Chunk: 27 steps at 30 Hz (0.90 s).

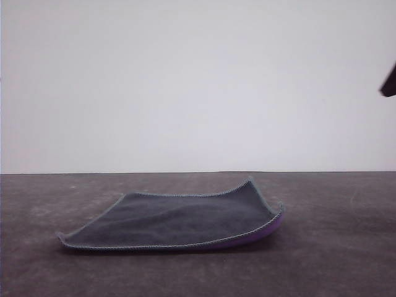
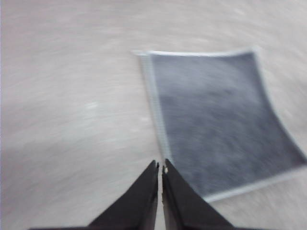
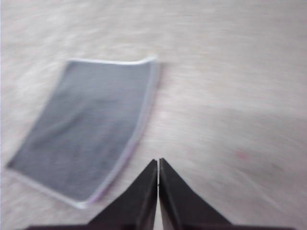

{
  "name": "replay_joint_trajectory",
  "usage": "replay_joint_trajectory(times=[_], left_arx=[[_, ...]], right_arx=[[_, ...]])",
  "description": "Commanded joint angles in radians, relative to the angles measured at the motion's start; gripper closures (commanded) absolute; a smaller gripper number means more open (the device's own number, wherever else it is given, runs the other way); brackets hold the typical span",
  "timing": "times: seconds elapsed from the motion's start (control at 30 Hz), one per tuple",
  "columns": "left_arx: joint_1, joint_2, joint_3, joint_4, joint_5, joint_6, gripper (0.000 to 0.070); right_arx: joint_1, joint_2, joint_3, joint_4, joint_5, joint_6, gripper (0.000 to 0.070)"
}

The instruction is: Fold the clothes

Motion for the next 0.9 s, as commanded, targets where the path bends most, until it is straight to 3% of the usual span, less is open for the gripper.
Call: replay_joint_trajectory(times=[0.0, 0.1, 0.17, 0.23, 0.27, 0.33, 0.5, 0.63, 0.77, 0.87], left_arx=[[-0.019, 0.013, 0.017, 0.014, 0.005, 0.026, 0.0696], [-0.034, 0.025, 0.017, 0.014, 0.005, 0.026, 0.0696], [-0.034, 0.027, 0.017, 0.018, 0.005, 0.025, 0.0664], [-0.033, 0.027, 0.017, 0.023, 0.005, 0.022, 0.0478], [-0.033, 0.026, 0.017, 0.024, 0.005, 0.016, 0.0343], [-0.033, 0.025, 0.017, 0.025, 0.005, 0.014, 0.0222], [-0.033, 0.026, 0.017, 0.033, 0.005, -0.051, 0.0224], [-0.011, 0.049, 0.017, 0.038, 0.026, -0.107, 0.0216], [0.037, 0.120, 0.017, 0.053, 0.121, -0.122, 0.0141], [0.077, 0.194, 0.017, 0.107, 0.214, -0.144, 0.0144]], right_arx=[[0.026, 0.018, 0.011, 0.024, -0.007, -0.011, 0.0699], [0.058, 0.034, 0.011, 0.042, -0.006, -0.012, 0.0695], [0.068, 0.038, 0.011, 0.054, -0.004, -0.013, 0.0600], [0.069, 0.039, 0.011, 0.065, -0.002, -0.014, 0.0358], [0.068, 0.039, 0.011, 0.067, -0.002, -0.013, 0.0225], [0.068, 0.039, 0.011, 0.068, -0.002, -0.010, 0.0150], [0.068, 0.040, 0.011, 0.068, -0.002, 0.005, 0.0151], [0.068, 0.056, 0.013, 0.077, -0.005, 0.089, 0.0174], [0.065, 0.113, 0.030, 0.081, -0.028, 0.158, 0.0179], [0.060, 0.180, 0.043, 0.116, -0.075, 0.193, 0.0179]])
